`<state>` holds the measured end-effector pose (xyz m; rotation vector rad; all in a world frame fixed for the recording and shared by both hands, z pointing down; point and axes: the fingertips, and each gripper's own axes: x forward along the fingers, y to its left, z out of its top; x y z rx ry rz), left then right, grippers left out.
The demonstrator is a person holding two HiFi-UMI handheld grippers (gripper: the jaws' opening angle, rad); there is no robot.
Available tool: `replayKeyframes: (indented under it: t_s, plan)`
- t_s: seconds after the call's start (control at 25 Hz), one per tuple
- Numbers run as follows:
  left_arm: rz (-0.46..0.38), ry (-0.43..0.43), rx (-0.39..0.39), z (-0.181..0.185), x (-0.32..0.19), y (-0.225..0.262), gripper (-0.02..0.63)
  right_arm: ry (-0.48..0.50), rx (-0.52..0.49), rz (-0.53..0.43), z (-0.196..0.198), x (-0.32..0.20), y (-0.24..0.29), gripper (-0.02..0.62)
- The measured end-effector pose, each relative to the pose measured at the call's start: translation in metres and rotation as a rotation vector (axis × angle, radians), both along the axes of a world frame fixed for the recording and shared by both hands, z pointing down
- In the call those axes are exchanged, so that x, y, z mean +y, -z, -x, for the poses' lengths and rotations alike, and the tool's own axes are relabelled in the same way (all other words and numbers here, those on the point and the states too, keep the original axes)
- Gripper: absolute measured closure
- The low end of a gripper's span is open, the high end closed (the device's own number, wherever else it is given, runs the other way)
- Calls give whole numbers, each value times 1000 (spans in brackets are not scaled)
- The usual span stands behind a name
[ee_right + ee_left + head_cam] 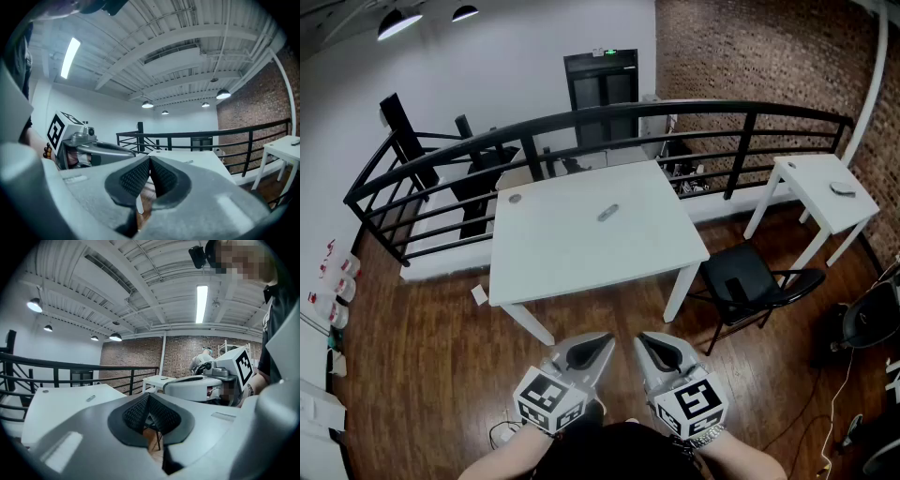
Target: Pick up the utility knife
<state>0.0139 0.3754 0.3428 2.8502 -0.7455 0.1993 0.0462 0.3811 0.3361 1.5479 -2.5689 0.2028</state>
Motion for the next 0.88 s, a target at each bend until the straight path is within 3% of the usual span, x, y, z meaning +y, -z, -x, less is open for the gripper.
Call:
replayKeyframes:
  t_s: [0.32, 0.68, 0.88]
  plan:
    - [3, 12, 34, 12, -80, -3, 601, -11, 41, 12, 10, -76, -4, 604]
    - [53, 1, 34, 57, -200, -3, 601, -52, 104, 69, 42, -196, -10, 603]
    - [48, -7, 41, 63, -245, -6, 601, -68, 144, 88, 41, -242, -20, 603]
